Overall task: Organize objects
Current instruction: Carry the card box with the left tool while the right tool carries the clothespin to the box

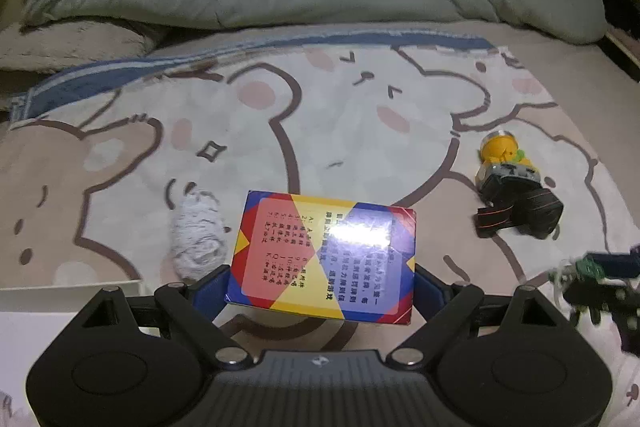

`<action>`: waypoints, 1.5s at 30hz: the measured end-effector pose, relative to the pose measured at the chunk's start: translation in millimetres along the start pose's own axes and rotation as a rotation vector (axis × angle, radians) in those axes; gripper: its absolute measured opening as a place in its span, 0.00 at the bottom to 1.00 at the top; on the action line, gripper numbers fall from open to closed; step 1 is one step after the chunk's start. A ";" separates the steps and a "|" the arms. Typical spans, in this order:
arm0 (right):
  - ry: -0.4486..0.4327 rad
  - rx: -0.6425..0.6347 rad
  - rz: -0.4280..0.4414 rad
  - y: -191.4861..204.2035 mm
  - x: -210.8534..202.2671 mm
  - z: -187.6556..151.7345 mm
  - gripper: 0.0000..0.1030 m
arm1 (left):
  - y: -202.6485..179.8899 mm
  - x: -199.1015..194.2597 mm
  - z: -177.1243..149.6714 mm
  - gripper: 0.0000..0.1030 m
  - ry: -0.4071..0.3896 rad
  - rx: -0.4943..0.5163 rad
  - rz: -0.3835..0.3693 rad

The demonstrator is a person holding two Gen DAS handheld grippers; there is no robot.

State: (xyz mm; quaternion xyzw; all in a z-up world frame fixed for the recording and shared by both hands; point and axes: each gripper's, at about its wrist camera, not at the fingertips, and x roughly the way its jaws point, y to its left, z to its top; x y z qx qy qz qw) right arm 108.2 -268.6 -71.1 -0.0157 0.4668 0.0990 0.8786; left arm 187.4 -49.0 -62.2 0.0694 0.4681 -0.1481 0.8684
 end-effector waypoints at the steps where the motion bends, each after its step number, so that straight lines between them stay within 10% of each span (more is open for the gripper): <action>1: -0.013 0.007 -0.001 1.5 -5.0 0.2 0.30 | 2.2 -6.4 -2.2 0.88 -0.008 -0.004 0.002; 45: -0.145 0.012 0.187 178.9 3.3 70.0 0.30 | 206.8 -125.5 -66.3 0.88 -0.214 -0.250 0.236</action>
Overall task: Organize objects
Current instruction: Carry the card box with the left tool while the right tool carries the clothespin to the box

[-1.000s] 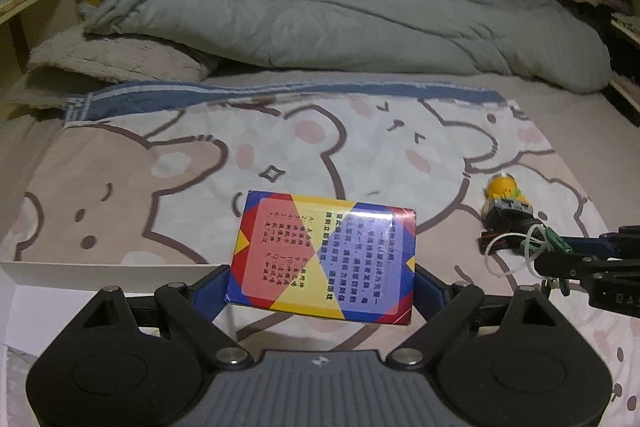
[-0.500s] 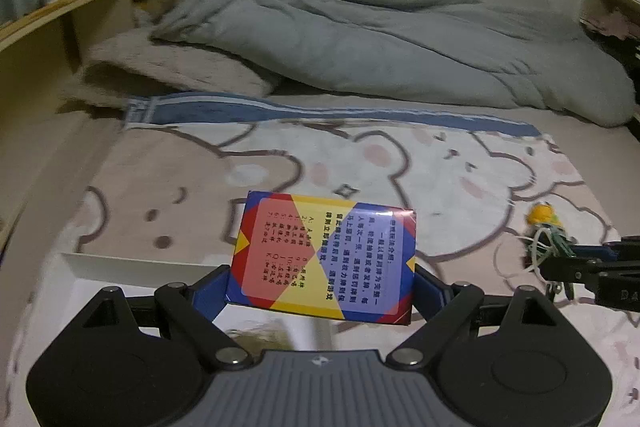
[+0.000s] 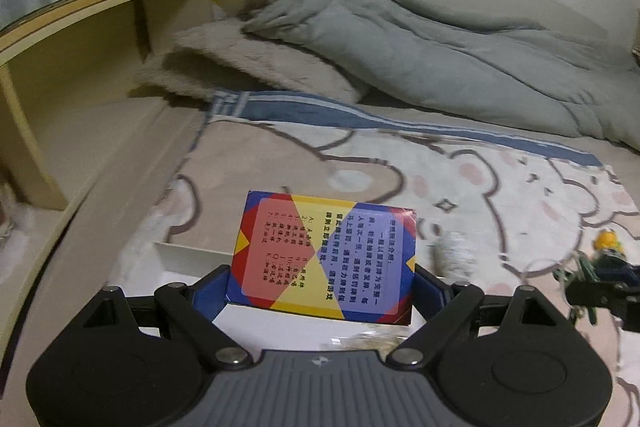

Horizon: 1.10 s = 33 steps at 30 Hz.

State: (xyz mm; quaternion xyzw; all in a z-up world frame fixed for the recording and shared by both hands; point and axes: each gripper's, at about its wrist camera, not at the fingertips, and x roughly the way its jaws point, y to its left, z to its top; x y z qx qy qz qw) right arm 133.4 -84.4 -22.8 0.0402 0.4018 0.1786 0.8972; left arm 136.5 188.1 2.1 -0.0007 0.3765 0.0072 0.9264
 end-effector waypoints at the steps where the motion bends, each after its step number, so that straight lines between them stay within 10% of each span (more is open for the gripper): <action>1: 0.005 -0.003 0.007 4.2 2.6 -0.1 0.30 | 5.2 2.5 0.1 0.88 0.001 -0.005 0.008; 33: 0.295 -0.142 0.253 89.8 35.0 -43.1 0.30 | 83.0 103.2 -35.4 0.89 0.237 -0.049 0.095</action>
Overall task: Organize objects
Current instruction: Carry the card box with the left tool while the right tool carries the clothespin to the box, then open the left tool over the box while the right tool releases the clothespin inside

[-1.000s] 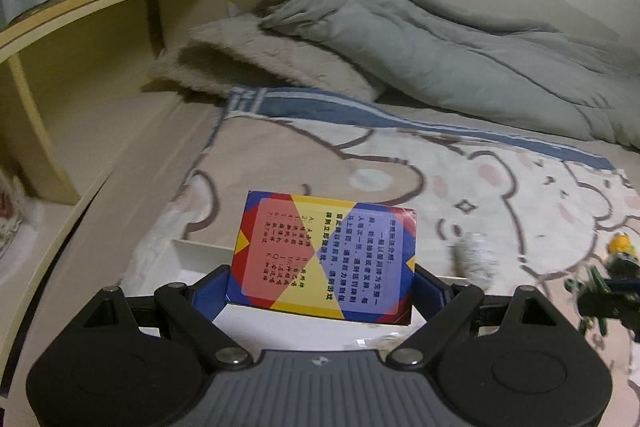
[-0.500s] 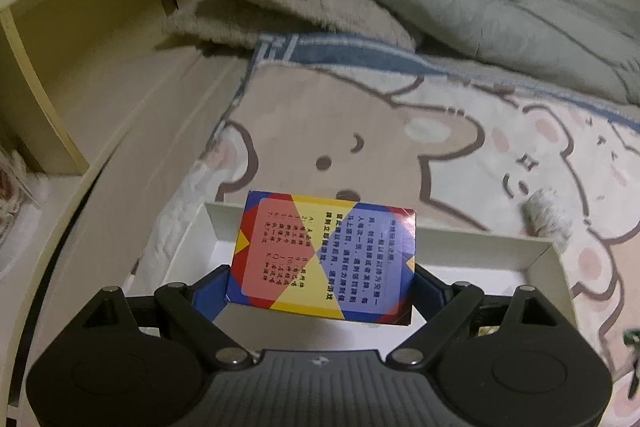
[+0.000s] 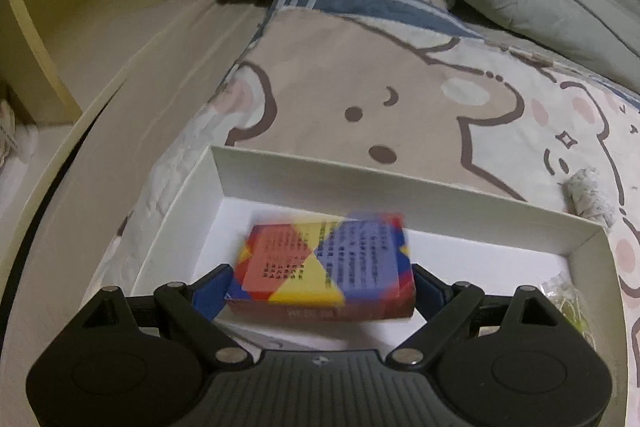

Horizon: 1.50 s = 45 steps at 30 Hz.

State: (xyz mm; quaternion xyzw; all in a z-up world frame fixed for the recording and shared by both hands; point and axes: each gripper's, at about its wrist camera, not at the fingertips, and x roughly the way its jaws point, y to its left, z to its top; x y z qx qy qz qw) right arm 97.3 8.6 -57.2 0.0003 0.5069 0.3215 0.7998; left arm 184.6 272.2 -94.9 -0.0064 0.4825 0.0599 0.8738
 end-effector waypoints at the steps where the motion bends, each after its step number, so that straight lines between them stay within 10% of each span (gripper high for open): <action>1: 0.001 -0.002 0.008 2.2 0.8 -0.6 0.30 | 1.5 -0.5 0.2 0.89 0.005 -0.009 -0.005; 18: -0.038 -0.016 0.143 50.4 39.7 7.3 0.33 | 11.9 -42.4 -8.4 0.93 -0.014 -0.026 -0.018; 21: -0.034 0.011 0.150 53.2 46.5 8.9 0.59 | 14.6 -47.5 -10.5 0.94 -0.011 -0.028 -0.016; 45: -0.071 0.002 0.108 36.8 13.3 5.8 0.59 | 9.1 -87.5 -27.6 0.96 -0.033 -0.007 0.031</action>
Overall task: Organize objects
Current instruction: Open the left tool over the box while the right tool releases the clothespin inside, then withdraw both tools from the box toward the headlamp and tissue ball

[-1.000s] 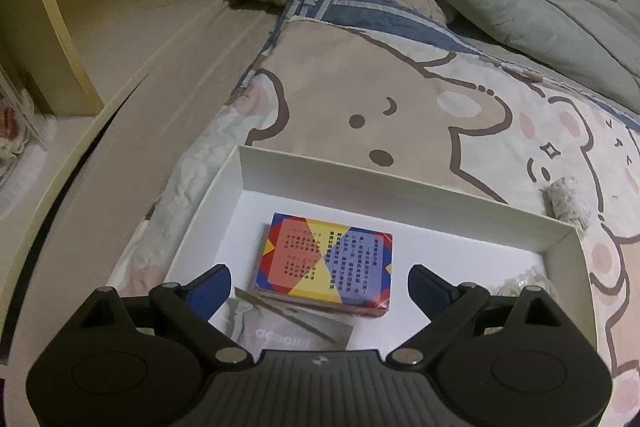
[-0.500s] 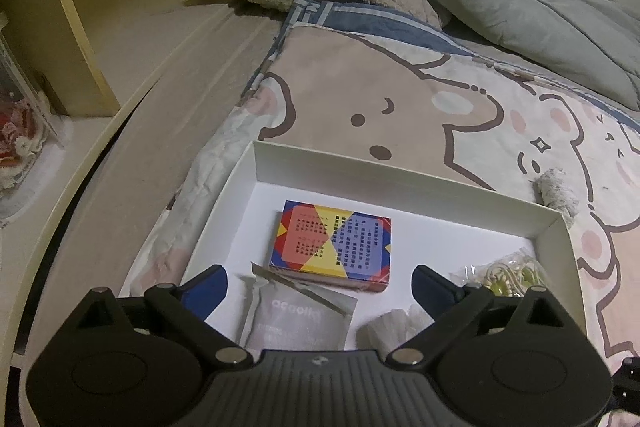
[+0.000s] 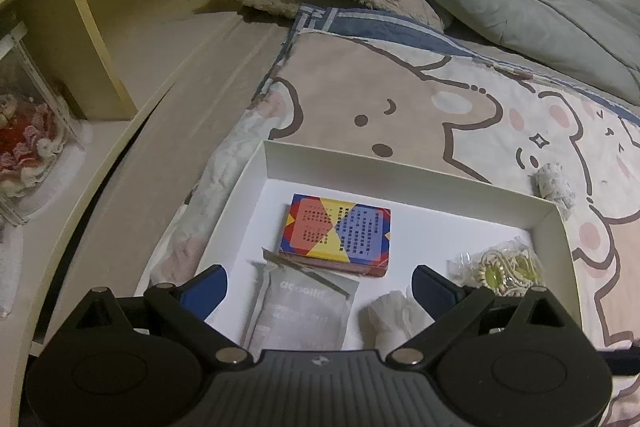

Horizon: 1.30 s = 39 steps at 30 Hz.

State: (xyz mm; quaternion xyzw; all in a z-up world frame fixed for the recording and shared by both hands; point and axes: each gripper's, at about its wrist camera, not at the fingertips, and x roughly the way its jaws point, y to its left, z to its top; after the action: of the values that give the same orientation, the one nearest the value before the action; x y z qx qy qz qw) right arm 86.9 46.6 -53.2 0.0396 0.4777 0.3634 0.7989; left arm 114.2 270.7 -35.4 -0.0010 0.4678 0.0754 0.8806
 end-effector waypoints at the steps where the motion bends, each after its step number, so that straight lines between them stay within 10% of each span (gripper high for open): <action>1: -0.003 -0.001 -0.006 -1.2 -2.1 -0.1 0.60 | -0.5 -1.4 -0.9 0.96 0.001 0.001 0.005; 18: -0.071 -0.003 -0.099 -21.6 -36.7 0.9 1.00 | -8.9 -30.8 -11.5 0.99 0.025 -0.038 -0.004; 39: -0.132 0.028 -0.319 -74.0 -87.0 -7.5 1.00 | -74.9 -51.9 -9.1 1.00 -0.014 0.060 -0.069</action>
State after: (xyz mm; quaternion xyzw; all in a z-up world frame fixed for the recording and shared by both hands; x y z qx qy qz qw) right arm 96.8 -63.6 -23.7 -0.0017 0.4293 0.2220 0.8754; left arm 88.1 189.2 -2.9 0.0097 0.4634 0.0311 0.8855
